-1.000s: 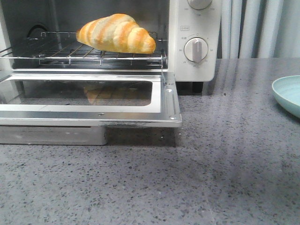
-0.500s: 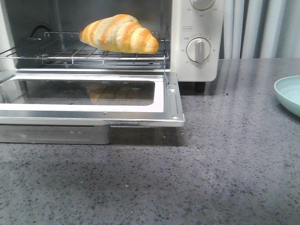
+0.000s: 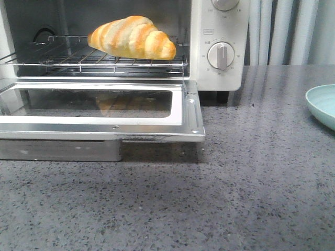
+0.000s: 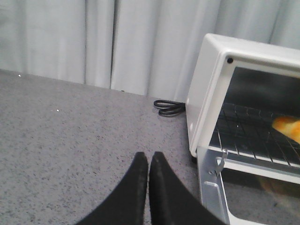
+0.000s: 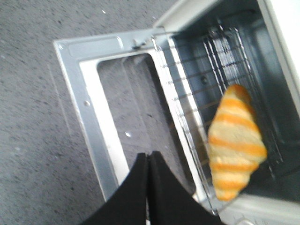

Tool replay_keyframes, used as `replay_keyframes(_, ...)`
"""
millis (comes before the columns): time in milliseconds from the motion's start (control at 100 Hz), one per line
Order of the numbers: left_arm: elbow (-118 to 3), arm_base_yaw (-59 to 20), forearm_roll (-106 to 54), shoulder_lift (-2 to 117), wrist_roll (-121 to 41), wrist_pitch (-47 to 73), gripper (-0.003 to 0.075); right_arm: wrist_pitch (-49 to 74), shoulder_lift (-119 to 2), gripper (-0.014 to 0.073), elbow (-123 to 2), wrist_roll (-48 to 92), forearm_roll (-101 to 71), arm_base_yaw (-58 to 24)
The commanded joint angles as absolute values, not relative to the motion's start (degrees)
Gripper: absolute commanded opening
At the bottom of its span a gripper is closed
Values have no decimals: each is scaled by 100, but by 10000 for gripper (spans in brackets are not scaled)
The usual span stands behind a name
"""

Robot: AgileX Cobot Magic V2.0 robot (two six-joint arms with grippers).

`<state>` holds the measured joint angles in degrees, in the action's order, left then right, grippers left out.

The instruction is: Put bread in oven

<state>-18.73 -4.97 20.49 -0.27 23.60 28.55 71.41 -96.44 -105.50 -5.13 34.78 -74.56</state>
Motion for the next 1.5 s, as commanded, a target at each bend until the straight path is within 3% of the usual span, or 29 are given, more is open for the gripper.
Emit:
replay_keyframes(0, -1665, -466, 1994, -182, 2301, 1948, -21, 7308, -9079, -76, -10235, -822, 4022, -7448)
replay_keyframes(400, -1157, -466, 1994, -182, 2301, 1420, -21, 7001, -7361, -76, -8215, -1662, 4553, -7448)
replay_keyframes(1150, -1157, -466, 1994, -182, 2301, 1429, -21, 7194, -6952, -76, -8124, -1737, 4552, -7424)
replay_keyframes(1330, -1157, -466, 1994, -182, 2301, 1429, -21, 6937, -6736, -76, -8051, -1737, 4354, -7305)
replay_keyframes(1490, -1157, -466, 1994, -182, 2301, 1429, -21, 5749, -6309, -76, -7246, -1737, 4090, -6753)
